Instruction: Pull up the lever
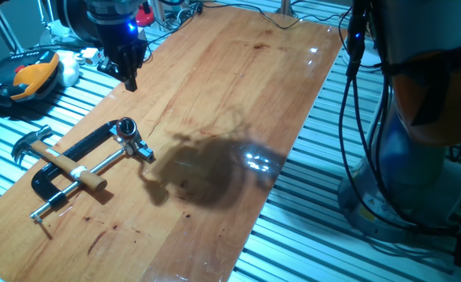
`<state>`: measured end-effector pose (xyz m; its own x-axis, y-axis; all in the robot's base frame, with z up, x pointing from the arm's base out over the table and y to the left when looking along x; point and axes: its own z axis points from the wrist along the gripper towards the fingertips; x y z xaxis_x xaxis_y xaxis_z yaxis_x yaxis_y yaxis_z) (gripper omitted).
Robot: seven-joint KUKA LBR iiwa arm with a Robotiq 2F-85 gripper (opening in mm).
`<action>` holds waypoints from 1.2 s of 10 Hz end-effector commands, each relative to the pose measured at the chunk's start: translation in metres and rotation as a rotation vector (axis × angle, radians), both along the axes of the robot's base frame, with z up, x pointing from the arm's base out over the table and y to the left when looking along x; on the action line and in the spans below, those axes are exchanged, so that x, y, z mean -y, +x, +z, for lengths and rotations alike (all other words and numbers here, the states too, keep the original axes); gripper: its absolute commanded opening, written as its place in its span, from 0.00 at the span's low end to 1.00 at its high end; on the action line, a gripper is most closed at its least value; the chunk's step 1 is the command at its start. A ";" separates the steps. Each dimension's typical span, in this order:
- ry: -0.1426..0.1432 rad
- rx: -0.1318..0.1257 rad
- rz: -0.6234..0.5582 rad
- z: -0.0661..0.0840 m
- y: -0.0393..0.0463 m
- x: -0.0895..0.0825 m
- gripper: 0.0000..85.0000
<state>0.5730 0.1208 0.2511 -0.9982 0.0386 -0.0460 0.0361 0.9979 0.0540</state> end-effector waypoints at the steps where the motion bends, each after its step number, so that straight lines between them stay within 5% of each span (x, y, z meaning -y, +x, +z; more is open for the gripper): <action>1: 0.000 0.000 0.000 0.000 0.0000 0.000 0.00; 12: 0.003 0.000 0.003 -0.002 0.0027 0.001 0.00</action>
